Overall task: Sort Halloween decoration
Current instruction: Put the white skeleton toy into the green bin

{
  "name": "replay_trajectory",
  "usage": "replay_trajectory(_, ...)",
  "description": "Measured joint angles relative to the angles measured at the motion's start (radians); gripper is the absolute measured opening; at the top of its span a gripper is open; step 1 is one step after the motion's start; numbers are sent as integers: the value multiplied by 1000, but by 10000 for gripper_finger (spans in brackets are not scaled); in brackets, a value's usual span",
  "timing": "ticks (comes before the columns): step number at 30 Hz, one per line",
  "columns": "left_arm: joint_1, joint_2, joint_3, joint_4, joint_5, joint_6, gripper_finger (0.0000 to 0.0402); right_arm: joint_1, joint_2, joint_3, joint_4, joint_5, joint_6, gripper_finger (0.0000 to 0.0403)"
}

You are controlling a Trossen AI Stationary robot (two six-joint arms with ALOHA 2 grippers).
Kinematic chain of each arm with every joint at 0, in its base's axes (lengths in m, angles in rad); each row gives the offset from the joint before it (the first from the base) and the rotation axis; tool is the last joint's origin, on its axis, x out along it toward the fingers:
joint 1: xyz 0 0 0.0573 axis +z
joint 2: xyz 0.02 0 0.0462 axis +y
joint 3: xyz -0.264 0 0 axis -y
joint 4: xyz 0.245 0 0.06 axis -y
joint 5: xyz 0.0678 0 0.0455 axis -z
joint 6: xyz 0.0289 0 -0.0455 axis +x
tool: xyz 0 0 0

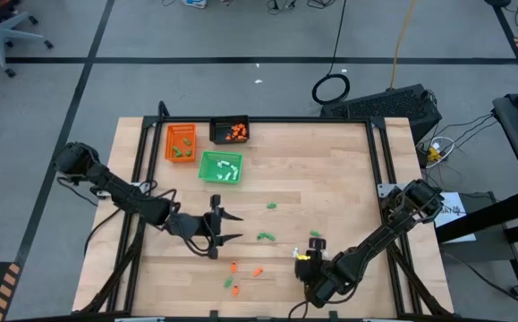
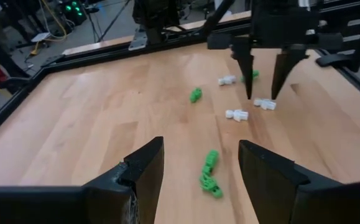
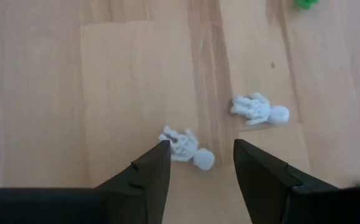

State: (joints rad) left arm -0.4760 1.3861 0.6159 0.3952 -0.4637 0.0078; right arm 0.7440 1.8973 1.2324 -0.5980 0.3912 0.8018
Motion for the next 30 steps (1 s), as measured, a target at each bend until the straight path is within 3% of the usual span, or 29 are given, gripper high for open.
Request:
replay_trajectory(9,40,0,0,-12,2,27,205,-4,0,0,-1,-3,-207,160)
replay_trajectory(22,75,0,0,-7,28,59,205,-41,47,2,25,-60,-272,157)
replay_trajectory(30,76,0,0,-7,41,53,205,-65,53,3,41,-149,-266,86)
